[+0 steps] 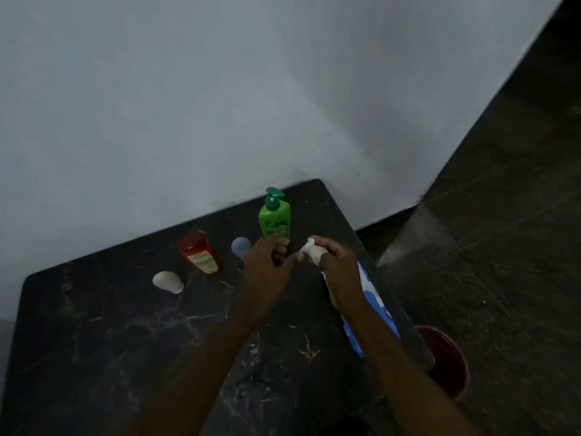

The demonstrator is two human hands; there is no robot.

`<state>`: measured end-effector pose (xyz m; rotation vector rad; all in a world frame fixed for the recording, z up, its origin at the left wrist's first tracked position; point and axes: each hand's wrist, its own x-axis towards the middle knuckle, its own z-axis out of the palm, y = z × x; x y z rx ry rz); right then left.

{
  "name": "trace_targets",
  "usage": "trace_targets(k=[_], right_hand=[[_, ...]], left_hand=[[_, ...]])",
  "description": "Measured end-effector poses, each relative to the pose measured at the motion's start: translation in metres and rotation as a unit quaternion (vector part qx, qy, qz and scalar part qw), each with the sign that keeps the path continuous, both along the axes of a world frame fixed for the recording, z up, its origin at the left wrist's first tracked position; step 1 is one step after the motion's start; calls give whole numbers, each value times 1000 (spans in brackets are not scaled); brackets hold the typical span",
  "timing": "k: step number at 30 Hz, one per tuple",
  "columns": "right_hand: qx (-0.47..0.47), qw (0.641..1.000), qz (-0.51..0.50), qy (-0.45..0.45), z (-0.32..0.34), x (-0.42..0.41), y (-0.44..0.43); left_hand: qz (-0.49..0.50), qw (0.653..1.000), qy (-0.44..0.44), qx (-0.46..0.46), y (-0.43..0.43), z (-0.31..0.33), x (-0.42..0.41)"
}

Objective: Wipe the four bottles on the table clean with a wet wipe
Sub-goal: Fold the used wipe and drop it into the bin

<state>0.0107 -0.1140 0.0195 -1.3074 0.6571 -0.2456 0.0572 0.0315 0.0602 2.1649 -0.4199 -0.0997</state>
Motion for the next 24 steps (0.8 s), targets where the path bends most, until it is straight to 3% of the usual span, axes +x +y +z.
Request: trace_targets(k=[5, 12, 24], right_hand=[[-101, 995, 13, -7, 8, -29, -19], [-115, 986, -119, -8, 3, -89, -75], [-118, 939, -318, 44, -76, -217, -178]], left_hand=[[-94, 995, 18, -37, -36, -5, -1], [-197, 980, 10, -21, -111, -36, -7], [-450, 891, 16, 66, -288, -115, -88]])
